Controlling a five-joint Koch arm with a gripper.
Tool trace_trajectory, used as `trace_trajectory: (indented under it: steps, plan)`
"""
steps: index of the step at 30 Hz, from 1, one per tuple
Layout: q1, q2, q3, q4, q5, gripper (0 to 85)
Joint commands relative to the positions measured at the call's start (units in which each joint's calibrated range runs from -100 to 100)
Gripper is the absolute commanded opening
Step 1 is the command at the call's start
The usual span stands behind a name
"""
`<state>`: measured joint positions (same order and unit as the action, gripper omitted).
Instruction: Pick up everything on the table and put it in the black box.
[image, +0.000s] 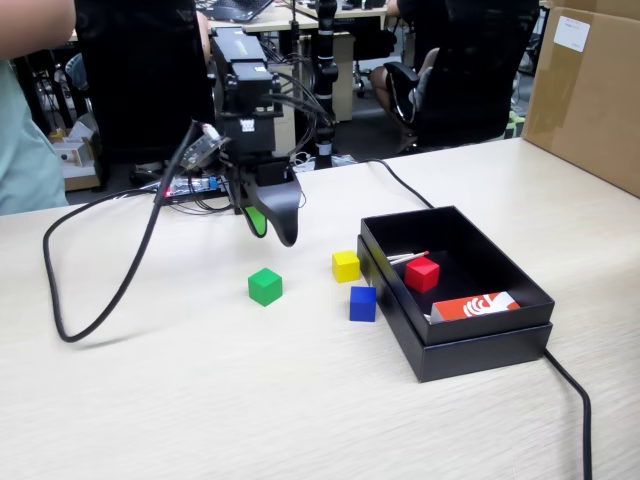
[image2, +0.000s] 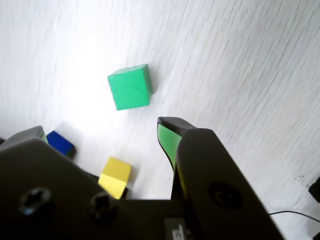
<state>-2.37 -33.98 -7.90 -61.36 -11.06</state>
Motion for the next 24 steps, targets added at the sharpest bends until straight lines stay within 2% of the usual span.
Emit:
trace_trajectory:
  steps: [1,19,22,24]
  plan:
    - [-0.49,2.02,2.27,1.97,-0.54,45.5]
    - [-2.30,19.01,4.54,4.99,-0.34,45.5]
    - [-2.00,21.07,4.81,4.99,0.29,44.7]
    - [-1.71,22.10,5.45,4.99,0.98,41.1]
